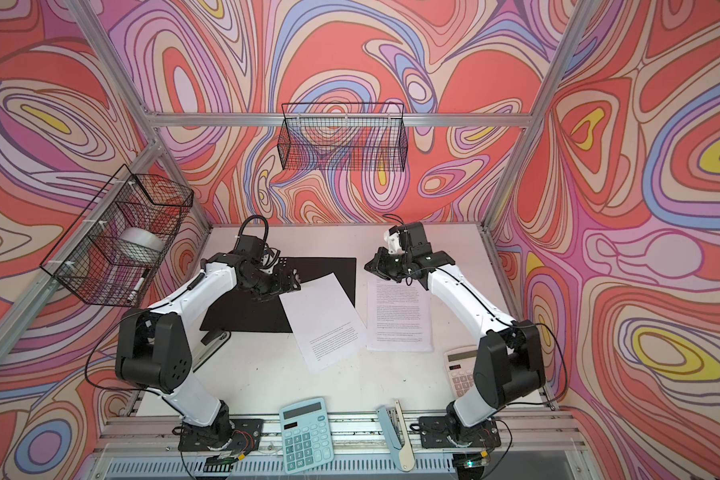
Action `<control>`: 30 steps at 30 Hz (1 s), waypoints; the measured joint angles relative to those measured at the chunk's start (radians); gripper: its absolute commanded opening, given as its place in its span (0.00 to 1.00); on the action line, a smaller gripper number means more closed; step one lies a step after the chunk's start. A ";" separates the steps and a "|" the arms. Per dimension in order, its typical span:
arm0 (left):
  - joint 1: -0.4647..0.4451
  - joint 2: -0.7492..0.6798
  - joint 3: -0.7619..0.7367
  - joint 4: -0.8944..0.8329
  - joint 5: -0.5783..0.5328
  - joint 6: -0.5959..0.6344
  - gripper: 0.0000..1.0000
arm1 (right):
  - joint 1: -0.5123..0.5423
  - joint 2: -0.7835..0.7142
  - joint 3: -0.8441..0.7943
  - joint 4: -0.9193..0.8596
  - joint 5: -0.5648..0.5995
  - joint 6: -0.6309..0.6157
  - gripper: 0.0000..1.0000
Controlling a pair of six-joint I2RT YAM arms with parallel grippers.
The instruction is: Put the files into the folder
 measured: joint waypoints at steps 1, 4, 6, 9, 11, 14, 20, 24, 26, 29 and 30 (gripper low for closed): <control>0.000 0.002 -0.014 0.002 -0.003 -0.014 1.00 | 0.000 0.004 -0.009 -0.004 -0.002 -0.002 0.16; -0.003 -0.006 -0.058 0.042 -0.035 -0.056 1.00 | 0.000 0.005 -0.039 -0.022 -0.011 -0.014 0.19; -0.010 -0.026 -0.115 0.082 -0.067 -0.080 1.00 | 0.000 0.006 -0.053 -0.032 -0.021 -0.022 0.20; -0.031 -0.060 -0.197 0.109 -0.105 -0.114 1.00 | 0.000 0.006 -0.071 -0.033 -0.029 -0.024 0.21; -0.042 -0.058 -0.206 0.114 -0.111 -0.125 1.00 | 0.000 0.006 -0.085 -0.027 -0.033 -0.023 0.21; -0.044 -0.043 -0.188 0.124 -0.121 -0.141 1.00 | 0.000 0.012 -0.092 -0.016 -0.039 -0.020 0.21; -0.044 0.021 -0.174 0.174 -0.076 -0.173 0.95 | 0.000 0.015 -0.093 0.004 -0.043 -0.020 0.21; -0.045 0.085 -0.149 0.172 -0.069 -0.187 0.88 | 0.000 0.015 -0.095 0.011 -0.043 -0.019 0.21; -0.044 0.099 -0.130 0.174 -0.066 -0.191 0.84 | 0.000 0.015 -0.100 0.013 -0.043 -0.020 0.21; -0.044 0.102 -0.125 0.185 -0.050 -0.198 0.79 | 0.000 0.015 -0.108 0.015 -0.043 -0.019 0.21; -0.044 0.102 -0.125 0.187 -0.043 -0.201 0.76 | 0.000 0.015 -0.110 0.018 -0.042 -0.019 0.21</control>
